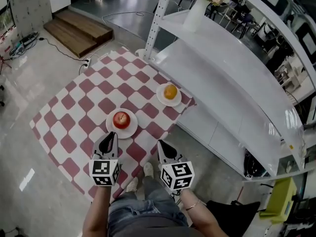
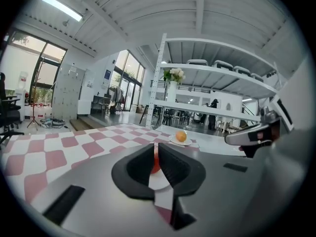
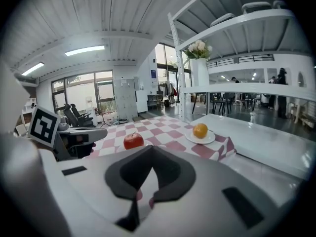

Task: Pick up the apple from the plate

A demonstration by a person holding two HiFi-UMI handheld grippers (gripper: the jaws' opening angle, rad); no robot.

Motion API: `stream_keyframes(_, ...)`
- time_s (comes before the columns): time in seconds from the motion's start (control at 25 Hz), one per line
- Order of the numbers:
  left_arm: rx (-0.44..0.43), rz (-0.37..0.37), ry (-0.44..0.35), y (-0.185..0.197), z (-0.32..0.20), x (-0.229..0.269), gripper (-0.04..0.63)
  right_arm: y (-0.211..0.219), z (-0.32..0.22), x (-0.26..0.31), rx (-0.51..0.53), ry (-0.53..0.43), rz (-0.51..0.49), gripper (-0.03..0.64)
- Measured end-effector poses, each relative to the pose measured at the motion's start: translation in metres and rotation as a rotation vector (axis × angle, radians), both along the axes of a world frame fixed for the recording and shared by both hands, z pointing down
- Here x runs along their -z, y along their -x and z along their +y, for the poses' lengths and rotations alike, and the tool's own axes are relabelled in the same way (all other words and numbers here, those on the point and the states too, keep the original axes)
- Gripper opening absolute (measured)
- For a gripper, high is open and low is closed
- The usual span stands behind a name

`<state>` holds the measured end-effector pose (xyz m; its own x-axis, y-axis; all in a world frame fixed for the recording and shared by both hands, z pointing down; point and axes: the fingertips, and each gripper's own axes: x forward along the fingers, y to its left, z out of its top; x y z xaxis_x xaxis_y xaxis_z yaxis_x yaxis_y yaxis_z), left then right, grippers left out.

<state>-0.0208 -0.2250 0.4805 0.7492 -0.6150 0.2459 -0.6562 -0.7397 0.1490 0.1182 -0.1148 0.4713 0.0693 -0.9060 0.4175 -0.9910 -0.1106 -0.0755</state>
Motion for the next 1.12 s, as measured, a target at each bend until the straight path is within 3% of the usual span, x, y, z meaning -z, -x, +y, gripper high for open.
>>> stream_keyframes(0.32, 0.046, -0.078, -0.017, -0.008, -0.019, -0.013, 0.118, -0.012, -0.042, -0.005, 0.085, -0.002, -0.016, 0.009)
stream_keyframes(0.8, 0.085, -0.152, 0.037, -0.036, -0.038, -0.04, 0.302, -0.043, -0.086, -0.024, 0.182, 0.033, -0.062, 0.009)
stream_keyframes(1.12, 0.108, -0.214, 0.05, -0.05, -0.052, -0.055, 0.354, -0.056, -0.114, -0.031, 0.243, 0.051, -0.077, 0.009)
